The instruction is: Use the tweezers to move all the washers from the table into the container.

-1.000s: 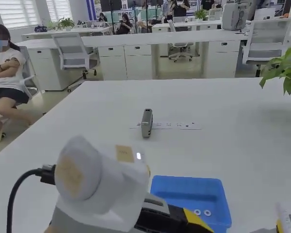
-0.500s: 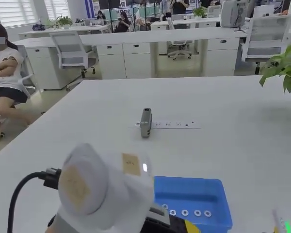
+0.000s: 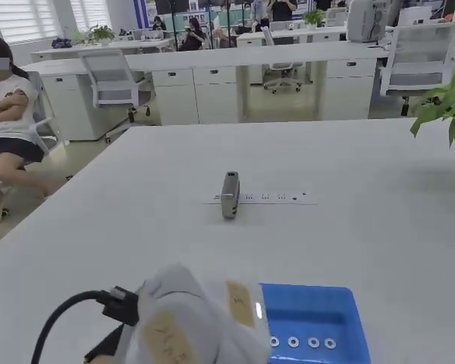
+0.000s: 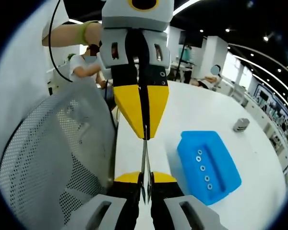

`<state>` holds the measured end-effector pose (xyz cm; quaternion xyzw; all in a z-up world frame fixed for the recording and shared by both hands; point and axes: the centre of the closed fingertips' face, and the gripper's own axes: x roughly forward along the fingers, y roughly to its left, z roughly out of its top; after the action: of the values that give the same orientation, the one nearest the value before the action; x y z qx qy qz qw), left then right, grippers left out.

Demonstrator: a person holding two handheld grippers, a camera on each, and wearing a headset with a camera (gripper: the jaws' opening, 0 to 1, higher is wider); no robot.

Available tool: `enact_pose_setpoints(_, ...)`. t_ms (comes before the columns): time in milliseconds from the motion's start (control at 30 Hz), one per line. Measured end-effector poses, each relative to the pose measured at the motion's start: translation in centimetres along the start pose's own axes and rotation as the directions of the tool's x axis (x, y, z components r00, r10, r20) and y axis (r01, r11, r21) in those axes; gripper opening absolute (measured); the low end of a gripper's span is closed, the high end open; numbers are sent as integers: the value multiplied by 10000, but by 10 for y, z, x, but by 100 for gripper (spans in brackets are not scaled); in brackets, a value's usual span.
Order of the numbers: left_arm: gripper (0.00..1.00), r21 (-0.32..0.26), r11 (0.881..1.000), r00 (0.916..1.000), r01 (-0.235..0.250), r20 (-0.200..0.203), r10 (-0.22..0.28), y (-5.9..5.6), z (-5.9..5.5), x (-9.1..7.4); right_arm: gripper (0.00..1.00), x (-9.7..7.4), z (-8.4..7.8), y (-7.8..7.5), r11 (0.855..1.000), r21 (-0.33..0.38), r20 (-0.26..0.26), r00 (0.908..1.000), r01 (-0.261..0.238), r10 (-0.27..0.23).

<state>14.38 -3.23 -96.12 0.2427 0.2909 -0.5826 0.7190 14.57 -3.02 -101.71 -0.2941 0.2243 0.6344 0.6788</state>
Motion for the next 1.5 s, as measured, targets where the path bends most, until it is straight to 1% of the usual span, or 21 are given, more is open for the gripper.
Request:
enact_pose_setpoints(67, 0, 130, 9999, 9992, -42, -402, 47, 2, -8, 3, 3, 2, -5, -2, 10000, -90, -192, 9998, 21, -23)
enact_pose_setpoints(100, 0, 225, 9997, 9983, 20, -578, -7, 2, -11, 4, 3, 3, -6, -3, 9999, -115, -245, 9997, 28, -31)
enact_pose_setpoints(200, 0, 371, 9993, 9961, 4, -879, 29, 4, -17, 8, 3, 6, -10, -5, 9998, -195, -346, 9994, 9, -16)
enact_pose_setpoints(233, 0, 418, 9991, 9943, 24, -1062, 21, 6, -20, 10, 3, 7, -12, -5, 9998, -218, -396, 9992, -39, 31)
enact_pose_setpoints(267, 0, 431, 9991, 9938, 32, -1114, 16, 6, -21, 11, 3, 8, -13, -5, 9997, -233, -416, 9991, -48, 39)
enact_pose_setpoints(300, 0, 488, 9988, 9916, 52, -1291, 12, 7, -24, 13, 3, 9, -15, -6, 9995, -294, -478, 9988, -67, 53)
enact_pose_setpoints(367, 0, 564, 9984, 9884, 98, -1516, -11, 9, -30, 16, 3, 12, -17, -7, 9993, -336, -569, 9983, -138, 119)
enact_pose_setpoints(467, 0, 525, 9985, 9847, 179, -1738, -85, 11, -37, 19, 3, 17, -21, -8, 9988, -442, -694, 9974, -224, 193)
enact_pose_setpoints(500, 0, 563, 9982, 9822, 185, -1876, -76, 13, -41, 20, 3, 19, -22, -9, 9986, -474, -694, 9974, -236, 202)
enact_pose_setpoints(600, 0, 628, 9978, 9773, 190, -2119, -53, 16, -48, 22, 3, 25, -24, -11, 9985, -508, -671, 9976, -186, 152)
enact_pose_setpoints(700, 0, 556, 9980, 9740, 287, -2260, -154, 19, -54, 25, 3, 31, -27, -12, 9989, -394, -692, 9973, -262, 234)
enact_pose_setpoints(867, 0, 581, 9972, 9642, 469, -2634, -300, 21, -65, 31, 3, 40, -32, -12, 9986, -290, -790, 9960, -436, 411)
enact_pose_setpoints(900, 0, 555, 9970, 9609, 531, -2744, -359, 22, -69, 33, 3, 42, -34, -11, 9982, -295, -827, 9954, -515, 489)
enact_pose_setpoints(933, 0, 539, 9972, 9531, 517, -3007, -332, 23, -75, 33, 3, 44, -33, -12, 9982, -285, -786, 9956, -527, 503)
enact_pose_setpoints(1067, 0, 443, 9970, 9445, 638, -3253, -460, 25, -87, 39, 3, 49, -35, -11, 9971, -287, -833, 9942, -708, 682)
enact_pose_setpoints(1233, 0, 276, 9969, 9349, 741, -3498, -598, 28, -99, 44, 3, 56, -37, -10, 9958, -292, -846, 9929, -868, 841)
enact_pose_setpoints(1267, 0, 321, 9962, 9287, 808, -3652, -635, 28, -103, 45, 3, 57, -37, -10, 9958, -177, -818, 9927, -901, 883)
enact_pose_setpoints(1333, 0, 442, 9952, 9209, 869, -3846, -633, 28, -108, 48, 3, 60, -37, -10, 9957, -128, -798, 9927, -918, 905)
enact_pose_setpoints(1367, 0, 455, 9949, 9184, 895, -3903, -648, 28, -110, 49, 3, 61, -38, -9, 9952, -106, -813, 9920, -975, 964)
enact_pose_setpoints(1400, 0, 518, 9947, 9131, 890, -4031, -608, 29, -114, 49, 3, 62, -37, -10, 9954, 73, -691, 9930, -958, 961)
enact_pose_setpoints(1500, 0, 402, 9950, 9108, 910, -4073, -668, 31, -118, 52, 3, 63, -36, -11, 9951, 259, -536, 9939, -954, 966)
